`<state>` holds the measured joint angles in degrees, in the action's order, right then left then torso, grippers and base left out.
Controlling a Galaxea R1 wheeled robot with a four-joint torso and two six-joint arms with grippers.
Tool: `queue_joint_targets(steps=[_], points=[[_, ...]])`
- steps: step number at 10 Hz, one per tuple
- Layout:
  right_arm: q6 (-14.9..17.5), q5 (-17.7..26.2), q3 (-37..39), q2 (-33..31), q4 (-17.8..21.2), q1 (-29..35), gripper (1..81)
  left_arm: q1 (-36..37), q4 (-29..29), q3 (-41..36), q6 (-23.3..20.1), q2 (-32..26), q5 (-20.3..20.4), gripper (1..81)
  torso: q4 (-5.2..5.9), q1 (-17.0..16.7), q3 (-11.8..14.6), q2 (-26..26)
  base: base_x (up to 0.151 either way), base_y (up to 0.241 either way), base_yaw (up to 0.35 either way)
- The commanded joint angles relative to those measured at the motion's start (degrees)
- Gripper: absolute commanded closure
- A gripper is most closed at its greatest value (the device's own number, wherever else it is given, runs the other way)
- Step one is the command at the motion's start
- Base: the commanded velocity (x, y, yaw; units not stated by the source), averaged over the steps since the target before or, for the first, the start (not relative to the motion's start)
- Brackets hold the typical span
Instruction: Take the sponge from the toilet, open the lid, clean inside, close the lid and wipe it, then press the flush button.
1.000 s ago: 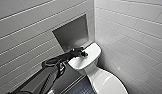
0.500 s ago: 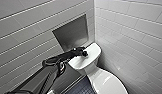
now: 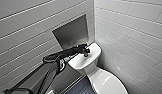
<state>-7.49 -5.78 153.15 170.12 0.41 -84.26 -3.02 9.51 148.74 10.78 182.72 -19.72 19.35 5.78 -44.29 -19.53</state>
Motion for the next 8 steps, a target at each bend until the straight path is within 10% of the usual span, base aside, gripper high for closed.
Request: queue_joint_targets(steps=[1,8], points=[[0.1,4.7,-0.8,1.0,0.2,-1.0,81.1,8.8,0.8,-0.2,-0.1,1.4,-1.6,81.1,0.00,0.0,0.0,0.0,0.000,0.000,0.000],[0.2,4.7,-0.7,1.2,0.2,-1.0,81.1,6.9,0.2,-4.4,-0.1,-2.3,-1.3,81.1,0.00,0.0,0.0,0.0,0.000,0.000,0.000]])
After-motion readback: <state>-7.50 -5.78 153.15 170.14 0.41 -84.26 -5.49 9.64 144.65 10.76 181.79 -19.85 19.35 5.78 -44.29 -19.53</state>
